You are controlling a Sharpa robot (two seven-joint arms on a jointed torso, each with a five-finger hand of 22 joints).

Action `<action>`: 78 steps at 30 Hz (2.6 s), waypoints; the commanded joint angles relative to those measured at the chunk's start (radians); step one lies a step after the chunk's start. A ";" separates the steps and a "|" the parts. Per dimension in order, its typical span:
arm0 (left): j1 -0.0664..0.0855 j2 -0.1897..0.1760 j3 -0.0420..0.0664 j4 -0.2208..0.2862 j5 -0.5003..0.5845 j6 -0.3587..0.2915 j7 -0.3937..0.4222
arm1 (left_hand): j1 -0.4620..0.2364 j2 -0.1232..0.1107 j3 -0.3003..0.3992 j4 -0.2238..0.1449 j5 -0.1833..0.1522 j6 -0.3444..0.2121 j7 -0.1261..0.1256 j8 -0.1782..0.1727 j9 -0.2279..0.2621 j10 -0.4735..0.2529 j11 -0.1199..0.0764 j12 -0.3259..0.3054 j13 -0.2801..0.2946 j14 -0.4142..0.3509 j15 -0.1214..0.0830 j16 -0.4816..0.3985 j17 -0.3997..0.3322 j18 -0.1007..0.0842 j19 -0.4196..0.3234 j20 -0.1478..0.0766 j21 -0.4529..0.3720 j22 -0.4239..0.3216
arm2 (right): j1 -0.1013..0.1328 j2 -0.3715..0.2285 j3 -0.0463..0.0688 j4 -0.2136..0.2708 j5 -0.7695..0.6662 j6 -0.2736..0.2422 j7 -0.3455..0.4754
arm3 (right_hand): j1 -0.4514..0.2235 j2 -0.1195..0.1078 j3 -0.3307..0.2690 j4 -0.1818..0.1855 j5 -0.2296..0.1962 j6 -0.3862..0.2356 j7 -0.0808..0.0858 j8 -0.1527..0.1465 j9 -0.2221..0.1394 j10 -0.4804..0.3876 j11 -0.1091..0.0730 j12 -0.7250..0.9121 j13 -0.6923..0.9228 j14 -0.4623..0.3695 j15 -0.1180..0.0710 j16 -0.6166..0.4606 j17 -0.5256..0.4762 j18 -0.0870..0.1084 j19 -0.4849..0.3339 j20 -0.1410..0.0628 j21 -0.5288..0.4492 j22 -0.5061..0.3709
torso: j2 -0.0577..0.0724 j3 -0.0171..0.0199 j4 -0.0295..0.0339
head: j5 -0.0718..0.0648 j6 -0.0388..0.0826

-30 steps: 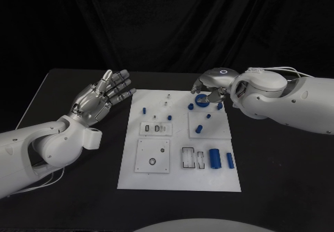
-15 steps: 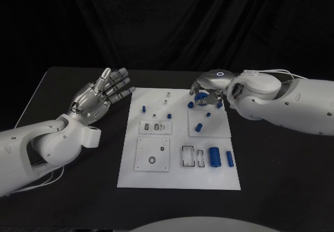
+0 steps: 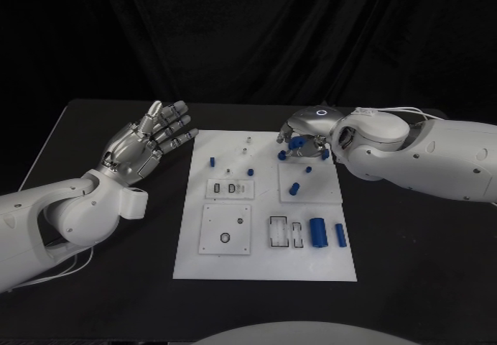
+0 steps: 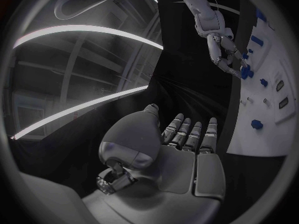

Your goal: Assemble the parts on the task board

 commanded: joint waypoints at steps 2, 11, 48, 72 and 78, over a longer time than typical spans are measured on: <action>0.002 0.005 0.000 -0.004 0.001 0.021 0.222 | 0.010 0.000 0.008 -0.002 0.008 0.012 0.002 0.006 0.002 -0.001 0.008 0.004 0.001 0.000 0.003 0.006 0.001 0.002 0.005 0.002 0.005 0.001 | -0.007 0.004 0.001 -0.005 -0.010 -0.028 0.003 | -0.001 -0.005 0.002 0.011 -0.006 0.006 0.006 -0.011 0.001 0.022 0.002 -0.005 0.002 0.028 -0.001 0.025 0.053 -0.024 0.025 0.002 0.018 0.033 | 0.000 -0.0011 0.0009 | -0.003 0.000; 0.002 0.008 -0.001 -0.006 0.001 0.028 0.216 | 0.021 0.000 0.017 -0.008 0.026 0.016 0.008 0.007 0.002 -0.003 0.013 0.006 0.001 -0.001 0.005 0.007 0.001 0.000 0.005 0.003 0.006 0.000 | -0.019 0.012 0.001 -0.017 -0.010 -0.034 0.009 | 0.008 -0.005 0.011 0.014 0.011 0.015 0.006 -0.015 0.004 0.037 0.003 -0.011 0.001 0.033 0.000 0.029 0.062 -0.024 0.026 0.003 0.020 0.036 | 0.000 -0.0010 0.0000 | -0.006 0.000; 0.002 0.008 -0.005 -0.018 0.001 0.044 0.202 | 0.065 -0.003 0.060 -0.058 0.113 0.039 0.015 0.012 0.005 -0.004 0.019 0.016 0.002 -0.001 0.011 0.018 0.002 -0.006 0.007 0.004 0.009 0.000 | -0.056 0.041 0.001 -0.063 -0.010 -0.162 0.070 | 0.091 -0.004 0.151 -0.013 0.083 0.202 0.015 0.030 0.080 0.230 -0.040 -0.088 0.001 0.050 -0.037 0.027 0.093 -0.026 0.031 -0.030 0.021 0.055 | 0.000 -0.0017 -0.0011 | -0.002 -0.004; 0.002 0.022 -0.006 -0.021 0.001 0.046 0.195 | 0.069 -0.004 0.067 -0.067 0.123 0.051 0.017 0.015 0.007 -0.002 0.022 0.019 0.002 0.000 0.011 0.020 0.002 -0.006 0.008 0.004 0.010 0.000 | 0.035 0.183 0.007 -0.173 0.047 -0.156 0.085 | 0.077 -0.011 0.147 -0.008 0.066 0.226 0.010 0.038 0.108 0.269 -0.045 -0.122 0.000 0.057 -0.042 0.027 0.103 -0.029 0.042 -0.036 0.026 0.073 | 0.001 -0.0034 0.0011 | 0.030 0.005; 0.002 0.023 -0.006 -0.022 0.001 0.044 0.195 | 0.069 -0.004 0.067 -0.067 0.123 0.051 0.017 0.015 0.007 -0.002 0.022 0.019 0.002 0.000 0.011 0.020 0.002 -0.006 0.008 0.004 0.010 0.000 | 0.035 0.225 0.007 -0.221 0.052 -0.115 0.088 | 0.076 -0.011 0.146 -0.007 0.060 0.222 0.010 0.035 0.109 0.270 -0.044 -0.129 -0.001 0.058 -0.042 0.026 0.103 -0.029 0.041 -0.036 0.025 0.072 | 0.002 -0.0028 0.0021 | 0.029 0.010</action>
